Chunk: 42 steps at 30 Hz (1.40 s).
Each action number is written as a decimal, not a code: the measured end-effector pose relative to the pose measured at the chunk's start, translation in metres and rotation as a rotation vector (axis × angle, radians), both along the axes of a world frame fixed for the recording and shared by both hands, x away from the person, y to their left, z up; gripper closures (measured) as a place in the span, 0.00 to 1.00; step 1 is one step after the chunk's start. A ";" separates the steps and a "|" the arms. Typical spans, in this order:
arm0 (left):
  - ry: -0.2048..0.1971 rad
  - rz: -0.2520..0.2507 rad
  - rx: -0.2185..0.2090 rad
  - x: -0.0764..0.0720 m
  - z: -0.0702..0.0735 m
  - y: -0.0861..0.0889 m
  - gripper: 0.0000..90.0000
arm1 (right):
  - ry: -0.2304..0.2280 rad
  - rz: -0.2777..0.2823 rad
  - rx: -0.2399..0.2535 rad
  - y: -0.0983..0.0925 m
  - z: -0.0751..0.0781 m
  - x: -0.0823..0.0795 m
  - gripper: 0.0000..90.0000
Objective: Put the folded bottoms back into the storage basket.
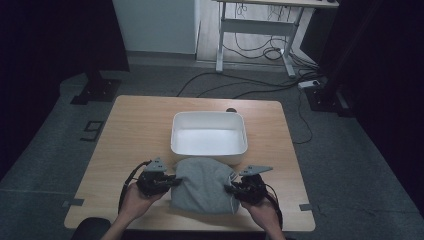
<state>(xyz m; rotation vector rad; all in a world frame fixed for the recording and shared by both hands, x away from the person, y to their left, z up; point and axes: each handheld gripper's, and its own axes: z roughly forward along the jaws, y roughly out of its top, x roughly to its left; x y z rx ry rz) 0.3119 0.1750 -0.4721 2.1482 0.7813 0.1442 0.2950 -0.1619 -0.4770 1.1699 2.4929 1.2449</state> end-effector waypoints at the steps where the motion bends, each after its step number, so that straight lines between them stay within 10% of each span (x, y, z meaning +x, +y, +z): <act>1: 0.000 0.000 0.000 0.000 0.000 0.000 0.89 | 0.000 0.000 0.000 0.000 0.000 0.000 0.85; 42: -0.117 0.019 0.033 0.043 0.094 -0.007 0.89 | -0.073 -0.048 0.043 -0.009 0.087 0.046 0.85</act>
